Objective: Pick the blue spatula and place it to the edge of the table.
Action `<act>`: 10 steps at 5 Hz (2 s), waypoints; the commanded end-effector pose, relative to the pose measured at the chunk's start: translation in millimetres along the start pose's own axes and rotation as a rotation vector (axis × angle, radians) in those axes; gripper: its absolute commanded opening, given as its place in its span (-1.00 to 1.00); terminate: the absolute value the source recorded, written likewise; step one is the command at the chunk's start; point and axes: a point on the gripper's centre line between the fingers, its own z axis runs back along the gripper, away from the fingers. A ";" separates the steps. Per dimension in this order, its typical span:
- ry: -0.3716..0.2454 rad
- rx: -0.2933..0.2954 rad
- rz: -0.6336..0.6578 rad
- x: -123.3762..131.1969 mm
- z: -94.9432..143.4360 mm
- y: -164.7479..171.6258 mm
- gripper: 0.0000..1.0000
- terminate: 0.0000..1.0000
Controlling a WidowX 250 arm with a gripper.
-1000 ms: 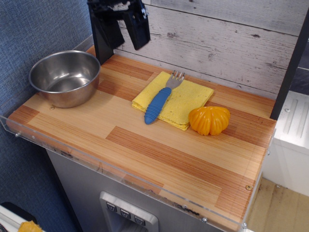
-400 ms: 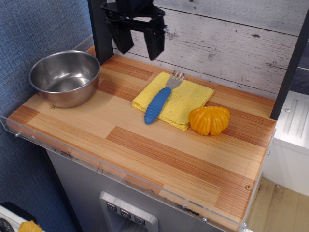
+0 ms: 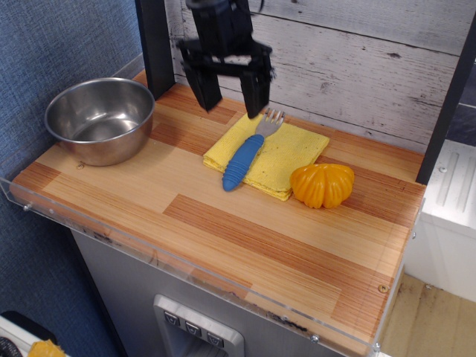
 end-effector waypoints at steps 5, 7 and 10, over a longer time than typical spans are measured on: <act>-0.024 0.153 0.029 5.2 -44.0 -4.2 1.00 -1.00; -0.006 0.160 0.031 4.0 -52.4 -1.2 1.00 -1.00; 0.015 0.160 0.031 2.1 -57.6 0.9 -1.00 -1.00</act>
